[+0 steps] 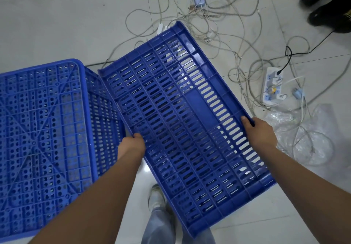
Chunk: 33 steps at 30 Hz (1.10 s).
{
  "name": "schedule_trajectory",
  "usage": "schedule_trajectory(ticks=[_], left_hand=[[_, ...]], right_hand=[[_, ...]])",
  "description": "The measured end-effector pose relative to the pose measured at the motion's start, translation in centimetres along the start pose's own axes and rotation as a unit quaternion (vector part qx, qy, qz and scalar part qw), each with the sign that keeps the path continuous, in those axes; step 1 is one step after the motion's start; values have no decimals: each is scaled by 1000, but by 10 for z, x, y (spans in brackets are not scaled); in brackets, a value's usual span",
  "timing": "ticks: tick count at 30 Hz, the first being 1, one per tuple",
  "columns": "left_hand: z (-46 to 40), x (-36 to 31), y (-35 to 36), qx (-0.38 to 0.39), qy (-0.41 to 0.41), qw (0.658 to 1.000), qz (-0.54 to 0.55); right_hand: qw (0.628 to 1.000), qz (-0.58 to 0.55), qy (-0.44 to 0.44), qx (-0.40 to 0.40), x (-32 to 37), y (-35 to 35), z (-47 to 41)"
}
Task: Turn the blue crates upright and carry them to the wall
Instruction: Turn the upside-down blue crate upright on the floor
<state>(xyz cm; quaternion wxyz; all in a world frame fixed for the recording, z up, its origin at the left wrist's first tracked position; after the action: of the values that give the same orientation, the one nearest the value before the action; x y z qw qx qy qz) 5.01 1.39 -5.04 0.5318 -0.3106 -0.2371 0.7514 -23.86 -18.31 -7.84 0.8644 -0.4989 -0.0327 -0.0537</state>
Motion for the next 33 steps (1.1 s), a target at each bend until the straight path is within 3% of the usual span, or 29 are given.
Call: schedule_trajectory(ticks=[2, 5, 10, 14, 18, 22, 33], left_hand=[[4, -3, 2, 42, -81, 987, 130], [13, -13, 0, 145, -191, 916, 320], [0, -8, -28, 269, -218, 916, 202], [-12, -6, -32, 407, -257, 869, 112], [-6, -6, -25, 520, -238, 820, -15], [-3, -3, -20, 526, -255, 811, 10], [-14, 17, -25, 432, -210, 876, 50]], right_hand=[[1000, -13, -9, 3, -2, -2, 1], [999, -30, -14, 14, -2, -4, 2], [999, -34, -16, 21, 1, -8, 6], [999, -35, -21, 20, 2, -8, 7], [999, -27, -21, 14, 1, -8, 6], [999, -34, -23, 13, 0, -11, 8], [989, -141, -32, -21, -2, -9, 61]])
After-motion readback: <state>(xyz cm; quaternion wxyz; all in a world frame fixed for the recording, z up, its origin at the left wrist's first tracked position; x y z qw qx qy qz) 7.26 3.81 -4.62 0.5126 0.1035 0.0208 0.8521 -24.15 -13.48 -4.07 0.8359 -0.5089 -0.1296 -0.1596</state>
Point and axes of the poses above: each hand's wrist, its own z-axis away from the middle knuckle, its own y-axis out of the palm, x = y × z, the point moved 2 cm from there along -z, towards the middle knuckle, and after that the axes turned 12 degrees about z, right-handed, at the moved point
